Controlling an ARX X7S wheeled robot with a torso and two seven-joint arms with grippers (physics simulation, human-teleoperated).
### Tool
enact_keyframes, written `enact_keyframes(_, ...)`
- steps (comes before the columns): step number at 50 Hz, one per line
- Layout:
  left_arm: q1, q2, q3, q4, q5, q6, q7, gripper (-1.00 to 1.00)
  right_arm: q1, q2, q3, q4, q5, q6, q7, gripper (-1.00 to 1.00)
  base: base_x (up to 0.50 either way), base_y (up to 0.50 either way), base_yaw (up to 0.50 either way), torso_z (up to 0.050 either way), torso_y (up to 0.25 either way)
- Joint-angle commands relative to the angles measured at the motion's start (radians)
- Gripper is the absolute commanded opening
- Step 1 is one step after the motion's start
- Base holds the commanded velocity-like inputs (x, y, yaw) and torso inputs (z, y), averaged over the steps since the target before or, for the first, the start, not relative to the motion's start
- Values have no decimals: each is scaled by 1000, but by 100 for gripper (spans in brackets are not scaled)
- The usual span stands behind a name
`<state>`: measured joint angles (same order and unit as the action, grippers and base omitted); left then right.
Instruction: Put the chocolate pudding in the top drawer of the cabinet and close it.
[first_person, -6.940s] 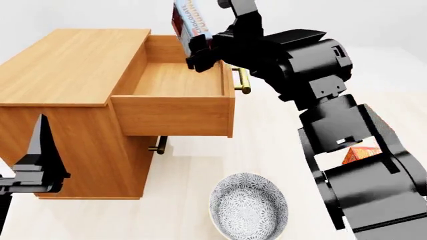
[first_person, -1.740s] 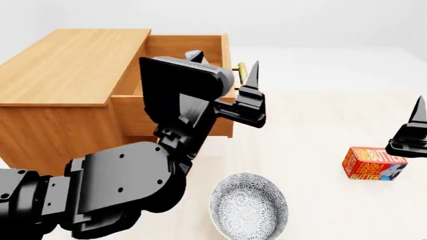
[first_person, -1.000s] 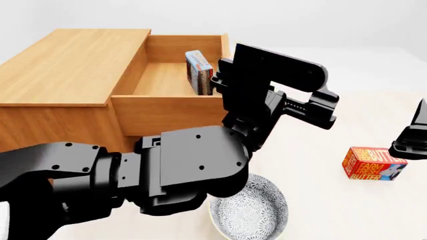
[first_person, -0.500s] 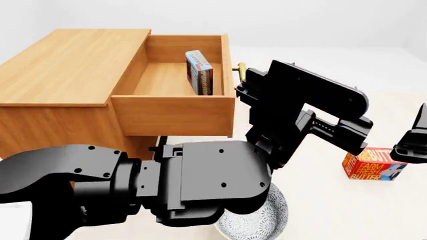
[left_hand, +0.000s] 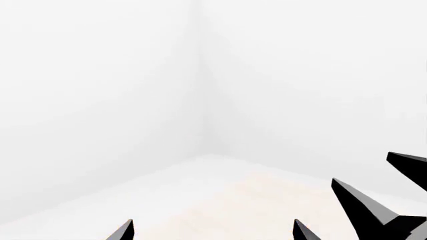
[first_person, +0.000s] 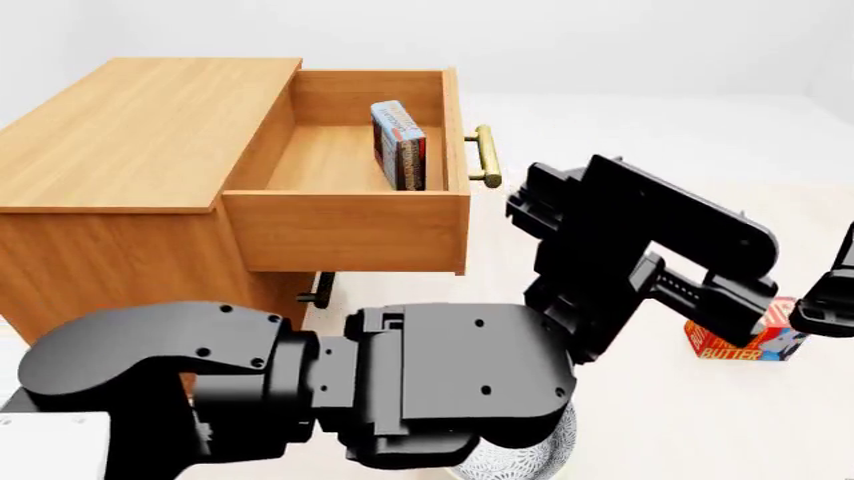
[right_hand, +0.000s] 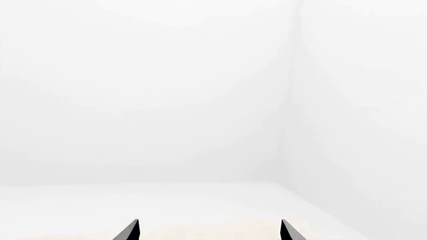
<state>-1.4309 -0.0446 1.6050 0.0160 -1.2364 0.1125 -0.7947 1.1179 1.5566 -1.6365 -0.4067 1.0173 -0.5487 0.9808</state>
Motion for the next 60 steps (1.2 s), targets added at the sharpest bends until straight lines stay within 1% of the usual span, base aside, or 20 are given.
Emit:
enact_keyframes(1,16,12,4,-23,6,-3,13,100,-24,14,-19,10,-21,-56,28,100,0,0,0,0,0)
enact_keyframes(11,25,12,-1,-50,8,-3,29,100,-52,14,-44,36,-49,-125,72,100,0,0,0,0,0)
enact_keyframes(20,30,36,-15,-127,-40,-28,77,100,-49,14,-39,32,-42,-117,65,100,0,0,0,0,0)
enact_keyframes(25,44,44,-33,-175,-88,-69,124,100,-49,14,-37,34,-33,-116,52,100,0,0,0,0,0)
enact_keyframes(40,52,45,-43,-232,-123,-103,156,100,-54,14,-38,39,-23,-123,35,100,0,0,0,0,0)
enact_keyframes(49,65,45,-41,-250,-107,-104,177,100,-54,12,-35,38,-19,-130,21,100,0,0,0,0,0)
enact_keyframes(60,82,45,-42,-309,-136,-114,227,100,-60,14,-36,42,-22,-137,19,100,0,0,0,0,0)
